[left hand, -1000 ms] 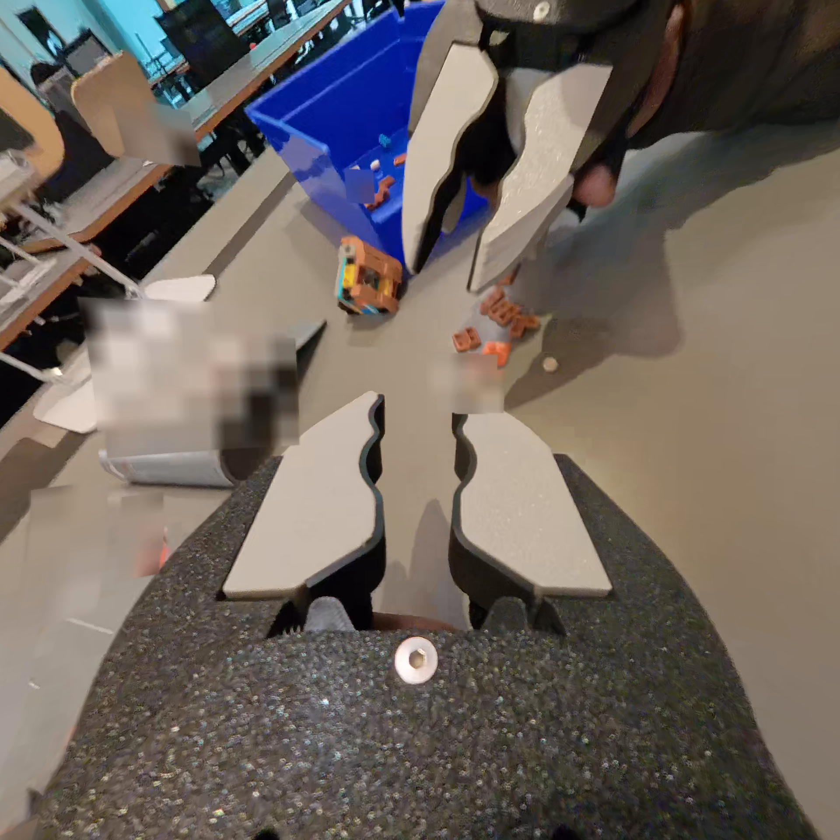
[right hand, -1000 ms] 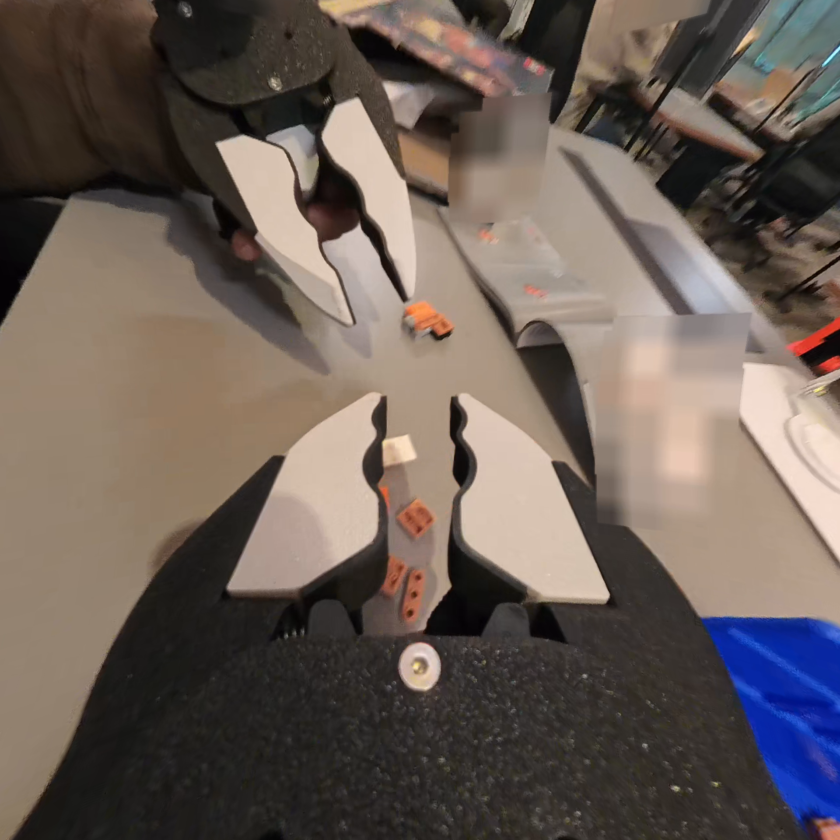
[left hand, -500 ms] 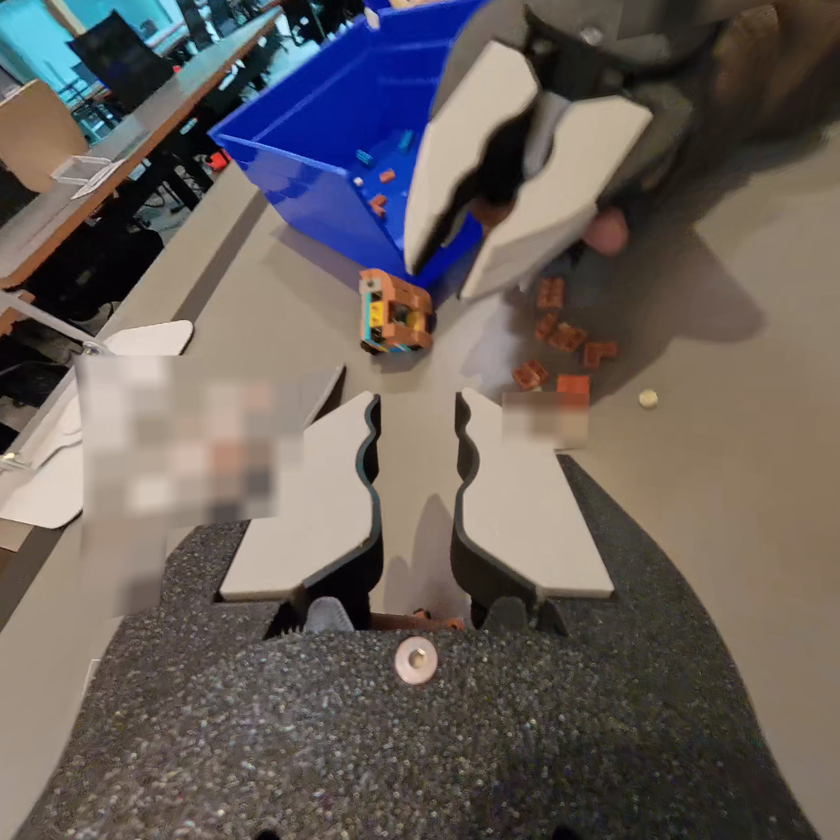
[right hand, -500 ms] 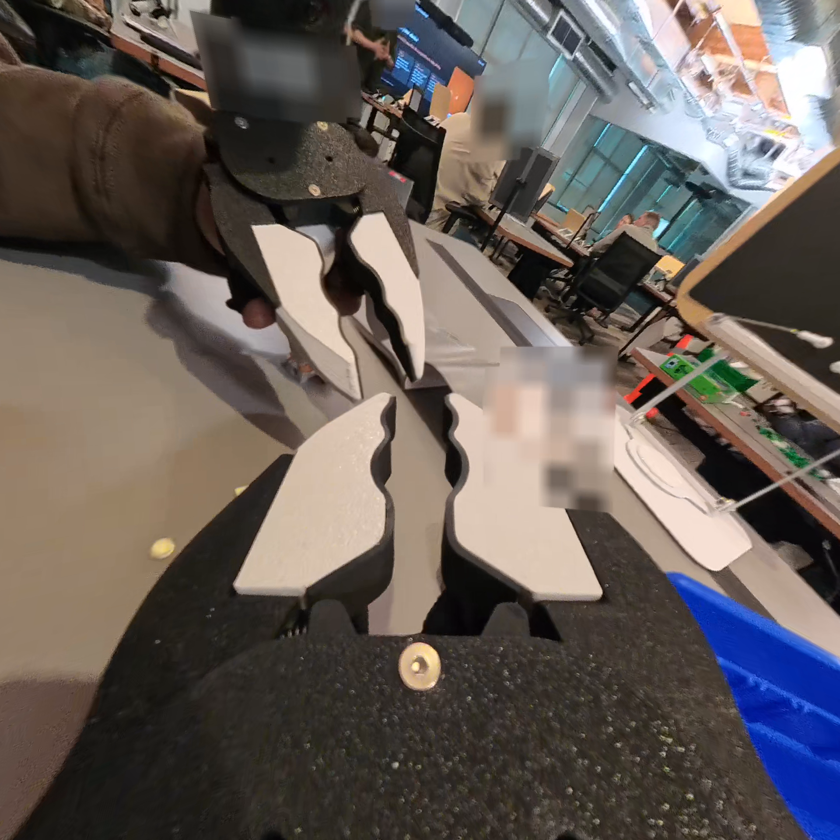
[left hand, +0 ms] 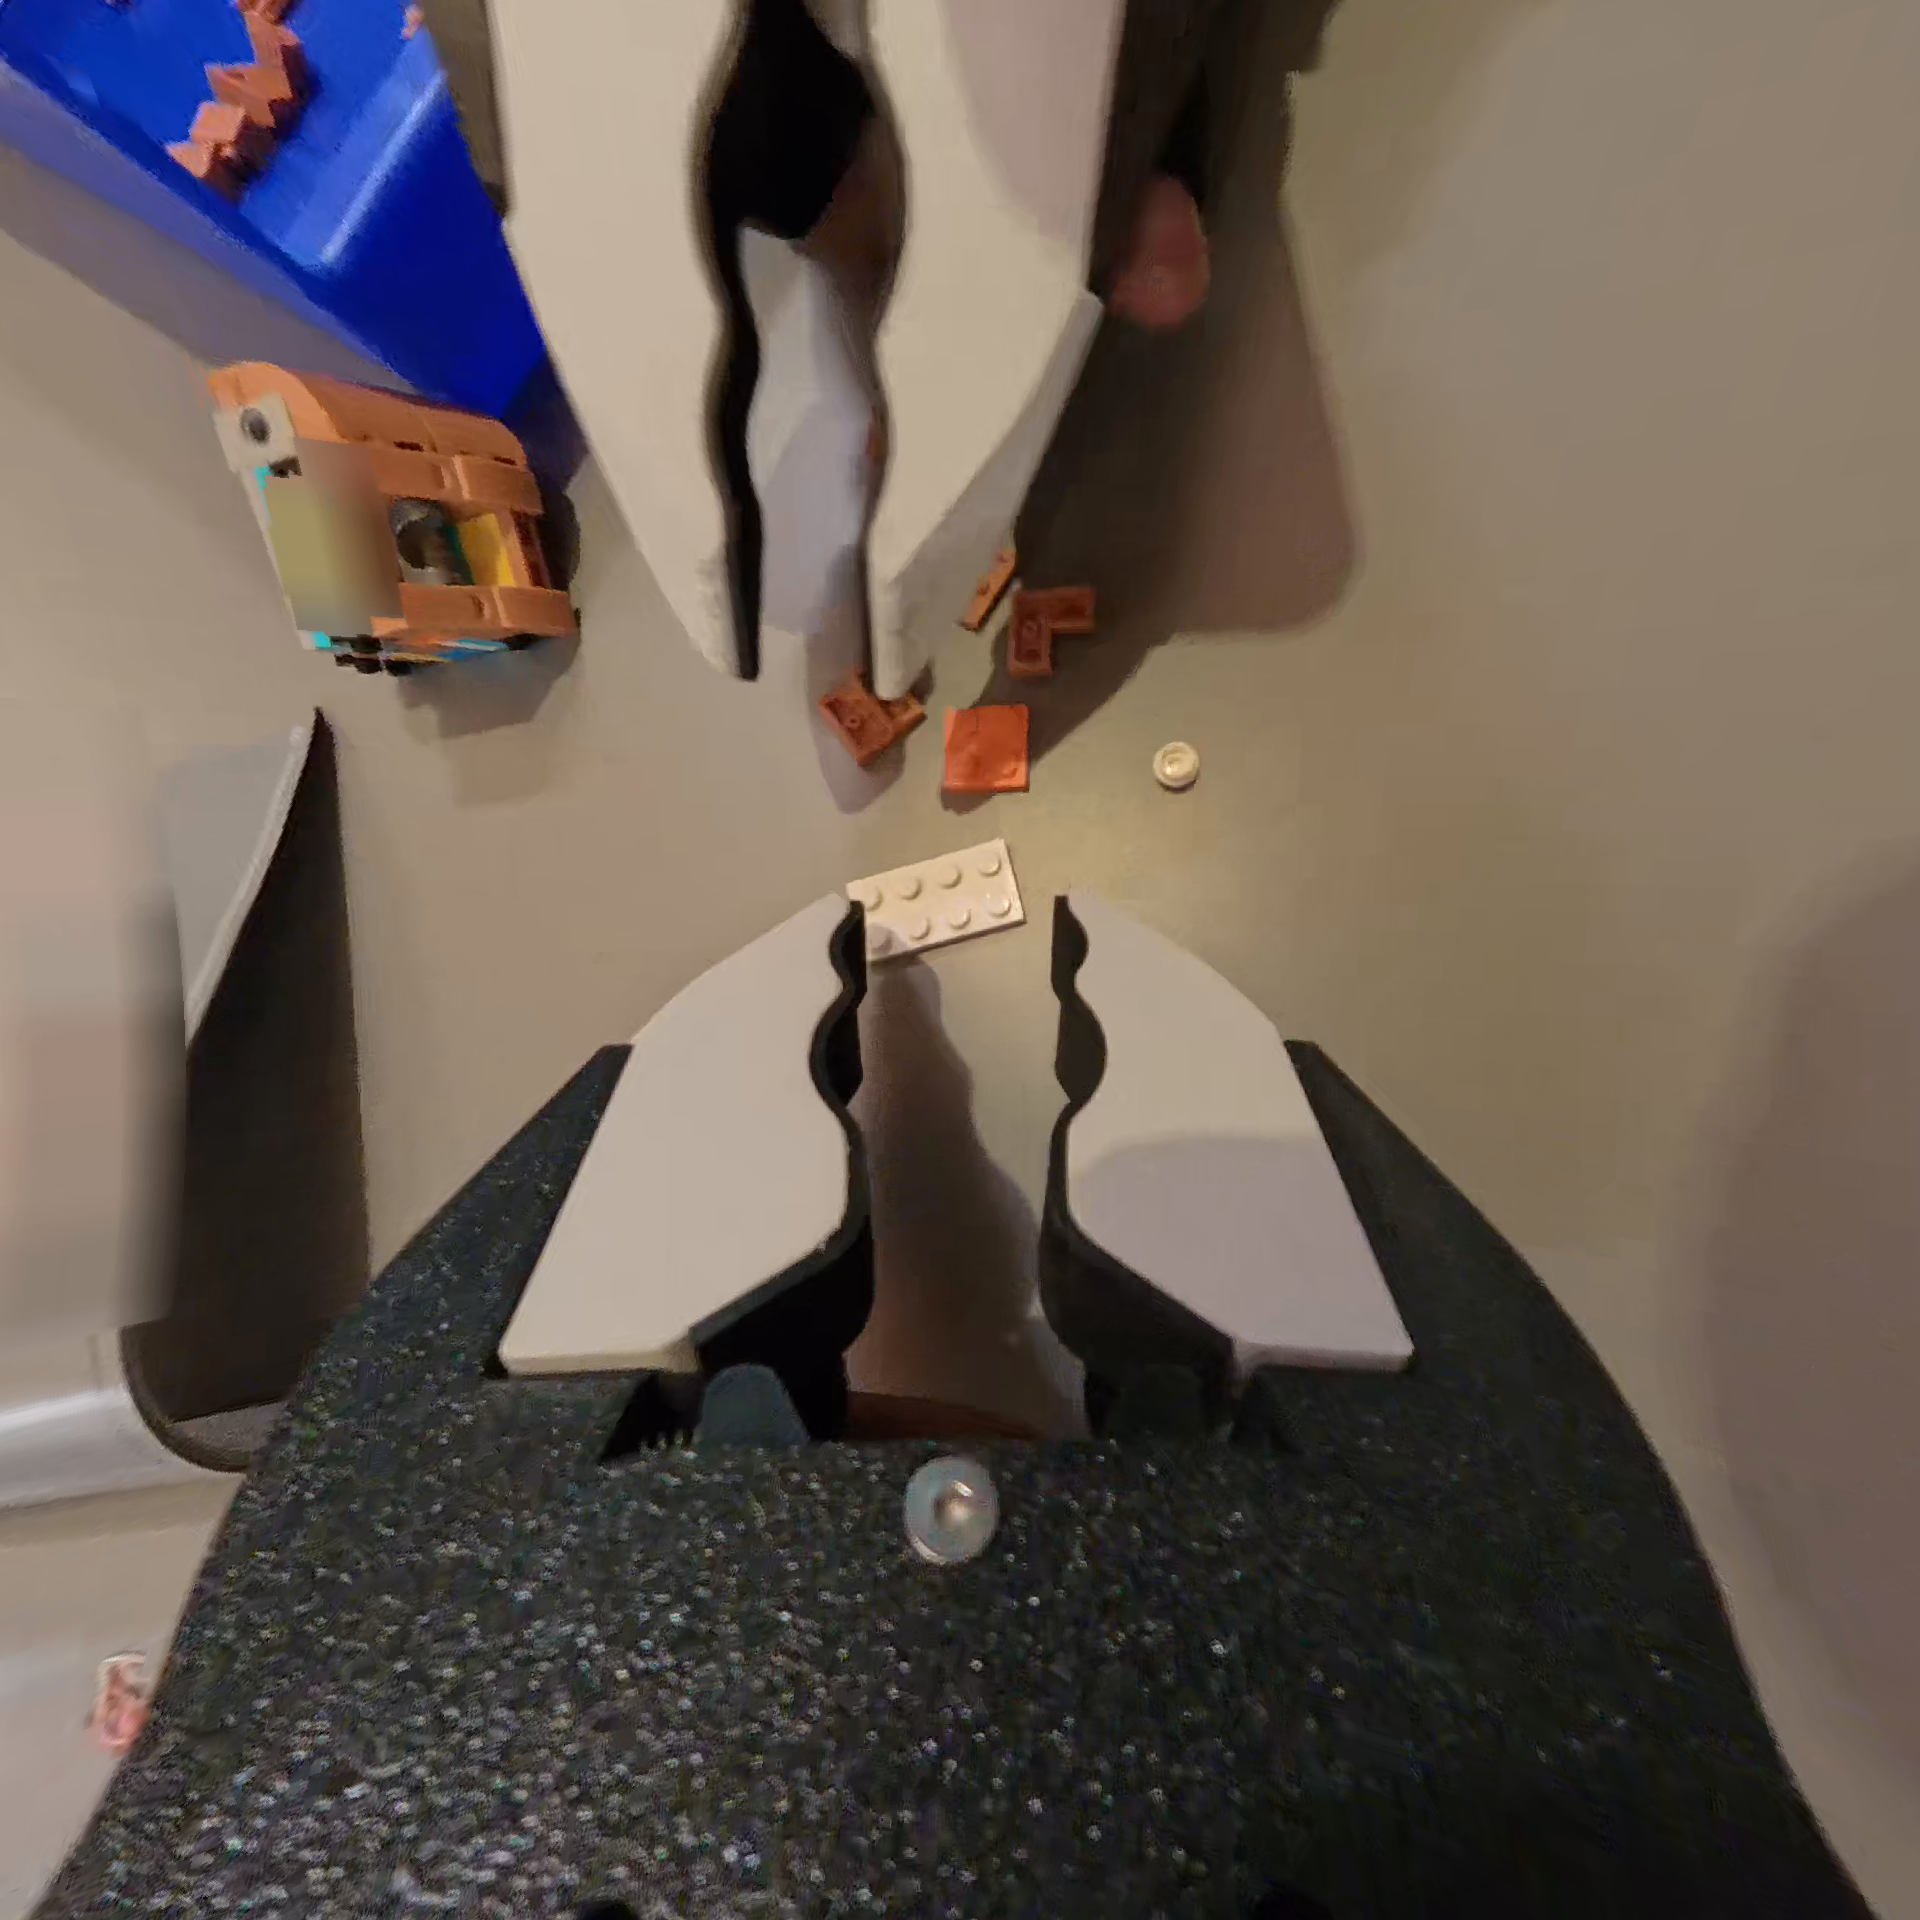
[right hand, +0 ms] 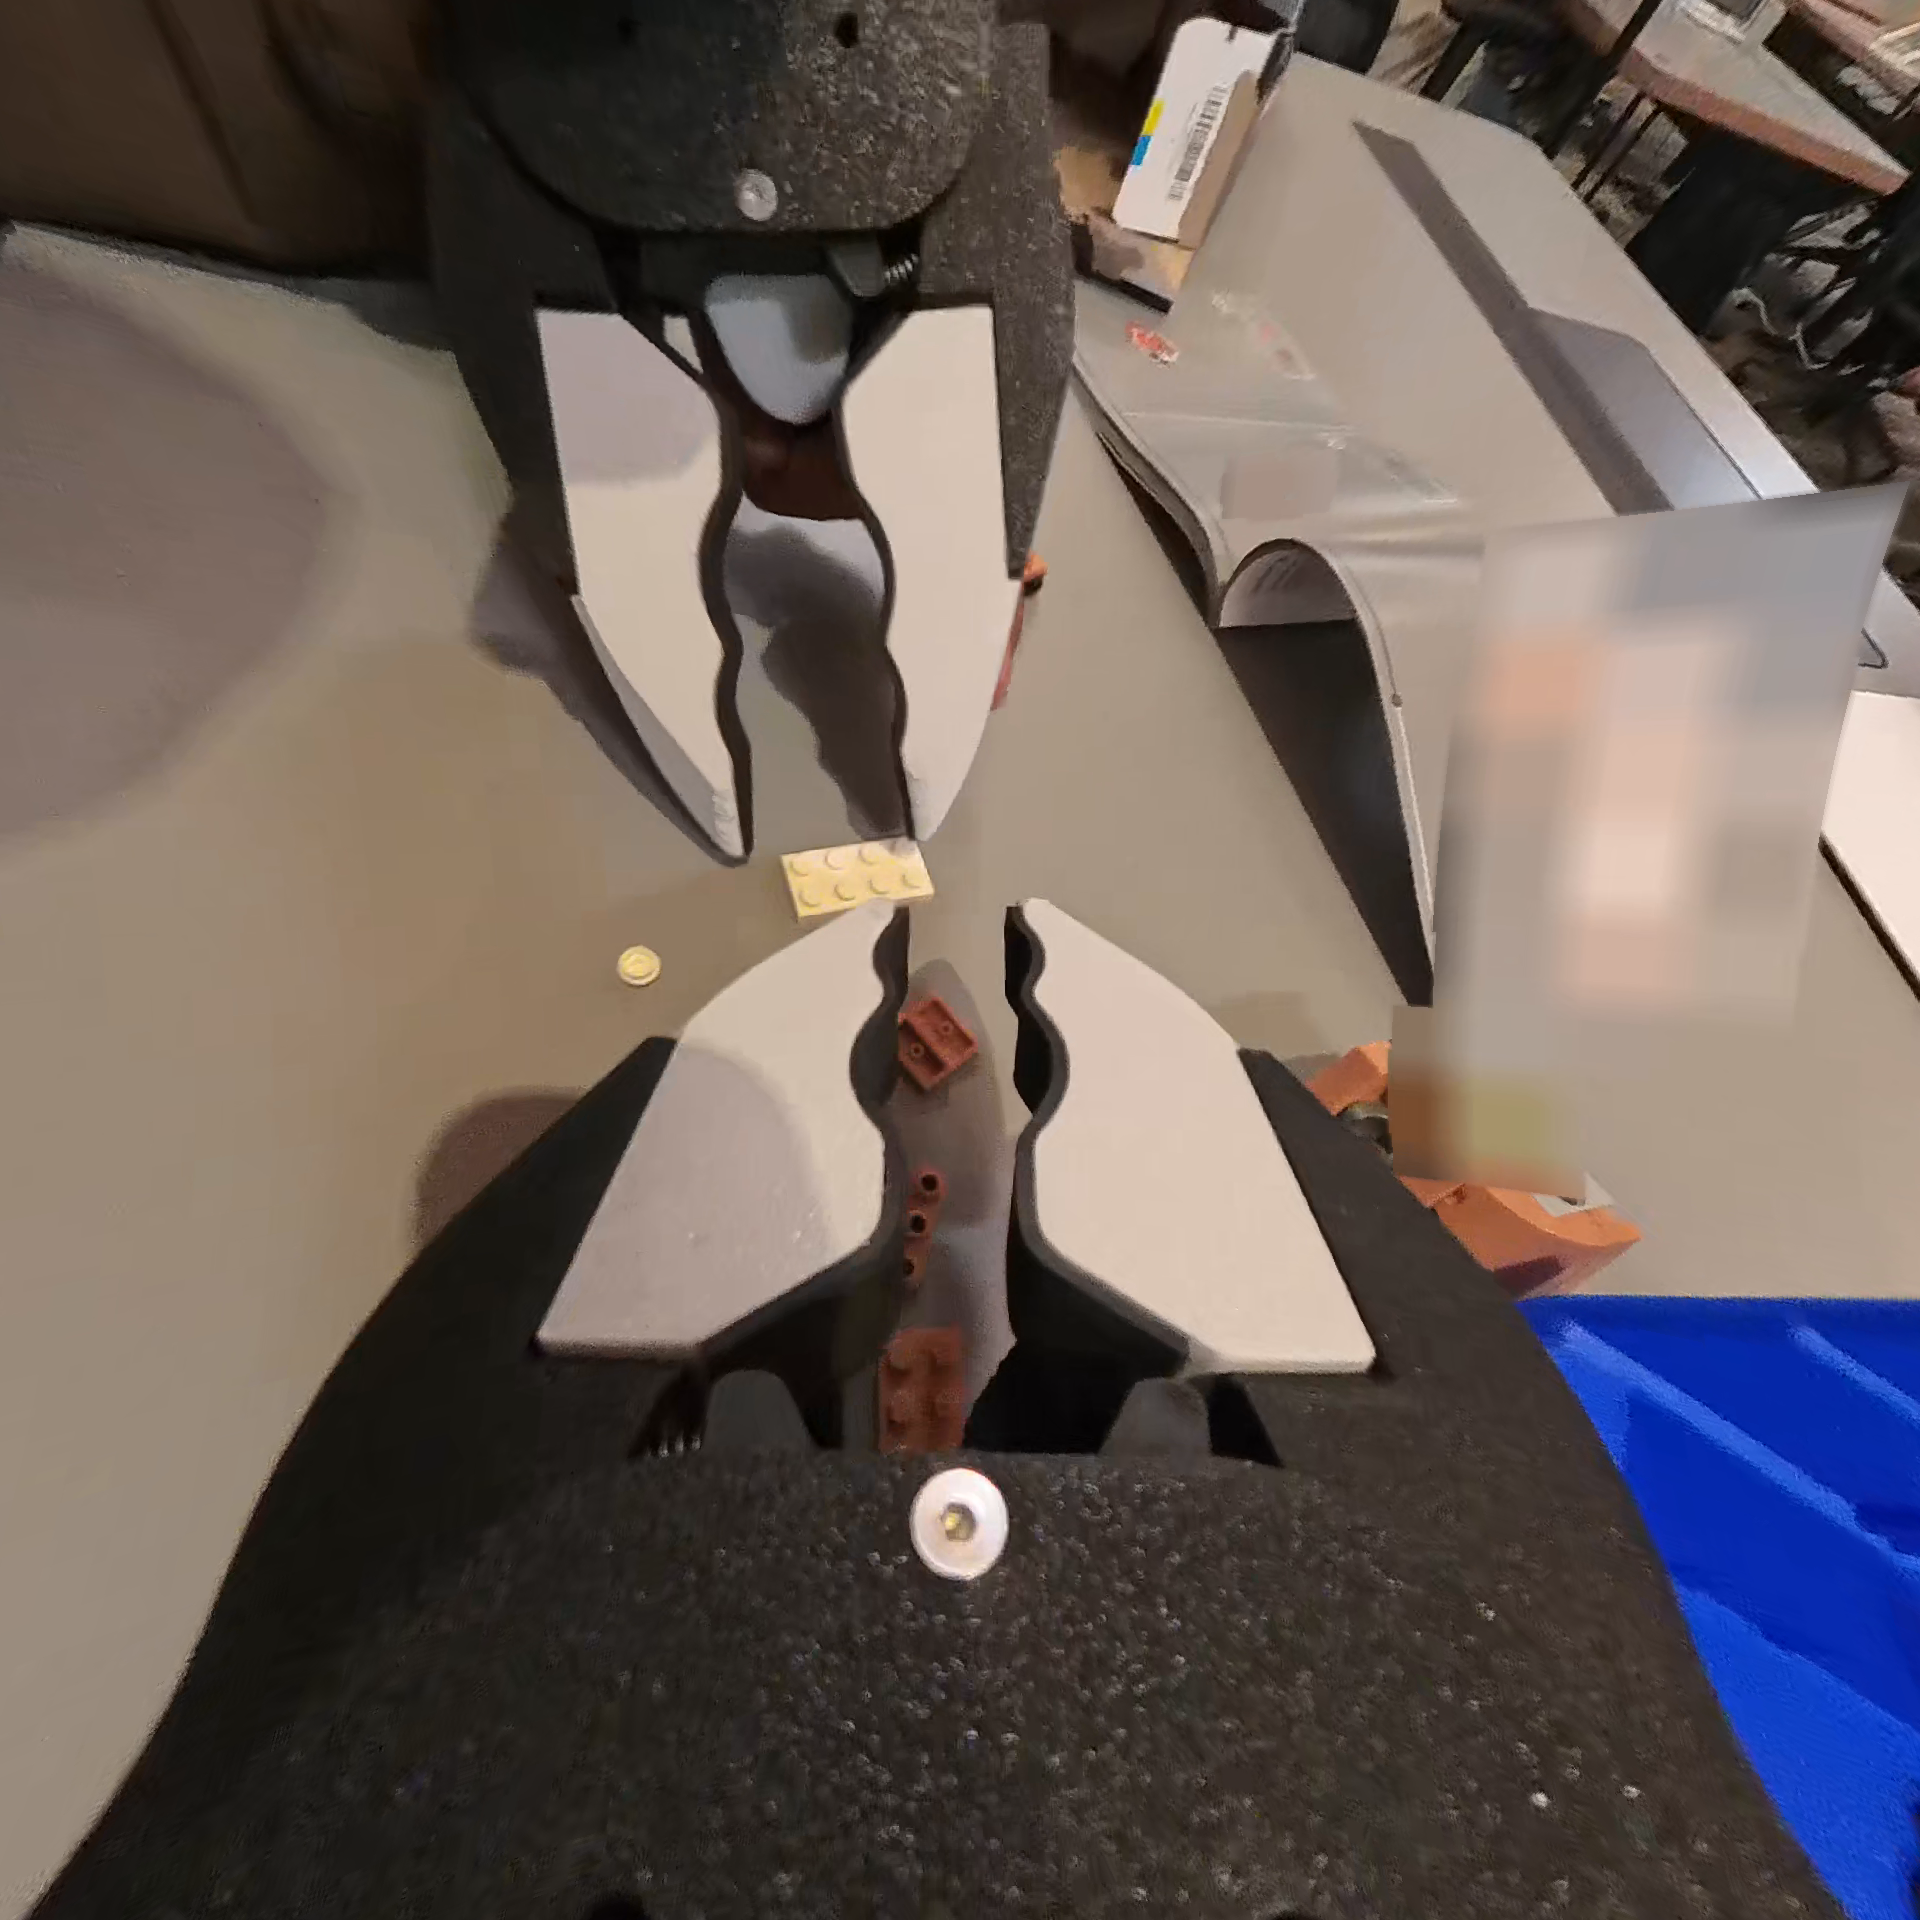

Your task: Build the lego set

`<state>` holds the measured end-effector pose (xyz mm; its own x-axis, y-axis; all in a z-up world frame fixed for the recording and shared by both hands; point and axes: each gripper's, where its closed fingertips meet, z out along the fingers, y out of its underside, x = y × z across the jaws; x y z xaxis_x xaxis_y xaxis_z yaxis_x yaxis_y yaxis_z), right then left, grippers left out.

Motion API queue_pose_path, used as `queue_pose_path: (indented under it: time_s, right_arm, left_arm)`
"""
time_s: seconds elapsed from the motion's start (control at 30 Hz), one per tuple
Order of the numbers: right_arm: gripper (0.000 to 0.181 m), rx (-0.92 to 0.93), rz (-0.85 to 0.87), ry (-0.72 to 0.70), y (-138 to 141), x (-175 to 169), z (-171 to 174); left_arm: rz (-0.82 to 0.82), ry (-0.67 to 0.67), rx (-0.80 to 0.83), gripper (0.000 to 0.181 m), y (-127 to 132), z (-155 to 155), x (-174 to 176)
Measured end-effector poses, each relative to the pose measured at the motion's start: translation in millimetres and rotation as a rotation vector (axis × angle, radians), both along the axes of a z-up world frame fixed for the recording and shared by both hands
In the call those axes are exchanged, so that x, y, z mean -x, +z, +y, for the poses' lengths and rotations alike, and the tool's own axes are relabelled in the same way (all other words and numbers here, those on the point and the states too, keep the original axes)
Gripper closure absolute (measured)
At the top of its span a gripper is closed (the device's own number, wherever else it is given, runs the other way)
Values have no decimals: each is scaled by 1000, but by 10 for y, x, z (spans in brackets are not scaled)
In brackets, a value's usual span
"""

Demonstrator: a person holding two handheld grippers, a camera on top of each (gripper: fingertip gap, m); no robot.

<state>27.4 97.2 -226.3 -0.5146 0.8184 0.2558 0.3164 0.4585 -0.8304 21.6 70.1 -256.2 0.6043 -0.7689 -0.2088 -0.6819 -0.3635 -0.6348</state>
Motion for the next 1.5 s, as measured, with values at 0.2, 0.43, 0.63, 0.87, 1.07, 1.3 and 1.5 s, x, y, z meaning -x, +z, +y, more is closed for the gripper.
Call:
queue_pose_path:
  time_s: [0.2, 0.43, 0.63, 0.87, 1.07, 1.3, 1.5]
  right_arm:
    - [163, 4, -12, 17, -18, -4, -32]
    - [163, -1, 8, 5, -4, 8, -21]
    - [164, 41, 100, -44, 131, 40, 58]
    - [167, 13, 247, -204, 297, 17, 388]
    - [167, -11, 273, -291, 322, -12, 785]
    - [166, -116, 261, -337, 293, 6, 872]
    - [167, -341, 257, -298, 260, -18, 636]
  left_arm:
    - [-131, 154, 85, 144, -10, 99, 25]
    - [-105, 146, 84, 155, -48, 81, -23]
    - [-135, 175, 67, 162, -38, 116, 24]
    - [-176, 195, -29, 156, 131, 180, 44]
    - [-124, 219, -154, 155, 307, 218, 75]
    - [-97, 249, -313, 155, 528, 192, 93]
    - [-153, 260, -372, 152, 653, 191, 163]
